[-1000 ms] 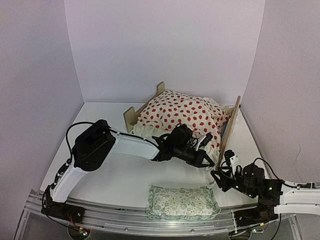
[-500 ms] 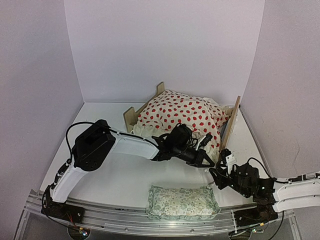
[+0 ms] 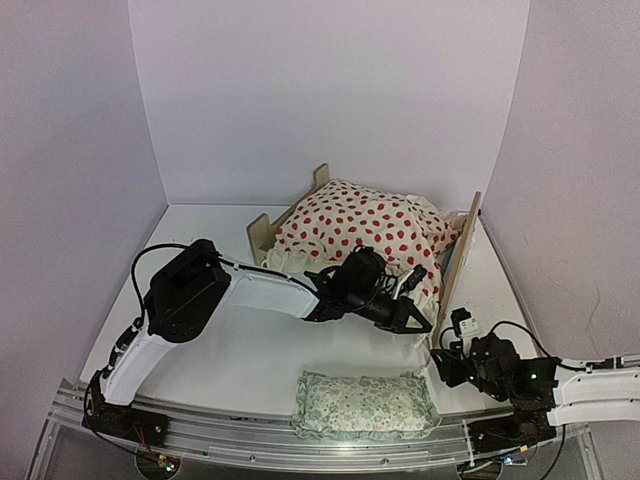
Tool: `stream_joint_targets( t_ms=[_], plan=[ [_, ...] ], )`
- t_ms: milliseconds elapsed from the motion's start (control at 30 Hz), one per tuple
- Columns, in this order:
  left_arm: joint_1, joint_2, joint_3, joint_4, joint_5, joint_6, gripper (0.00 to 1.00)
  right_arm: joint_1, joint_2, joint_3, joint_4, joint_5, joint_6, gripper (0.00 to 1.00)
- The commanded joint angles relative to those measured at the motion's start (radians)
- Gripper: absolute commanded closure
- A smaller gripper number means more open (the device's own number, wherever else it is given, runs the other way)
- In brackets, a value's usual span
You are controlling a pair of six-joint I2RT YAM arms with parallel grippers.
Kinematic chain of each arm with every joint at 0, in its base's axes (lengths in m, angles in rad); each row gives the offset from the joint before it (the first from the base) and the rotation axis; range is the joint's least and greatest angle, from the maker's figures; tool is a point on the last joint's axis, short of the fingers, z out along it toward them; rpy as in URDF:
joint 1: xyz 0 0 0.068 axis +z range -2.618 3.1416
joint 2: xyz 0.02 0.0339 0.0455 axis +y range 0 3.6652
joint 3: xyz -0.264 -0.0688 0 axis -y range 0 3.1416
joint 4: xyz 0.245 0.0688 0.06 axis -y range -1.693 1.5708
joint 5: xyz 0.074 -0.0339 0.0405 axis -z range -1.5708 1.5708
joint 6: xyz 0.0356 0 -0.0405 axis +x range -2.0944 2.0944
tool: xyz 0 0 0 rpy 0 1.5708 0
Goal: Set up the pet bed
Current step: Tie the right ropes of the mattress at the bed frame.
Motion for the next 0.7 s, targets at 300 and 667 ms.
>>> stream_joint_targets(
  t_ms=[300, 667],
  plan=[
    [-0.003, -0.049, 0.041, 0.040, 0.019, -0.007, 1.00, 0.003, 0.125, 0.024, 0.209, -0.096, -0.028, 0.48],
    [-0.003, -0.058, 0.006, 0.058, 0.033, -0.018, 1.00, 0.002, 0.188, 0.001, 0.379, 0.013, -0.037, 0.48]
  ],
)
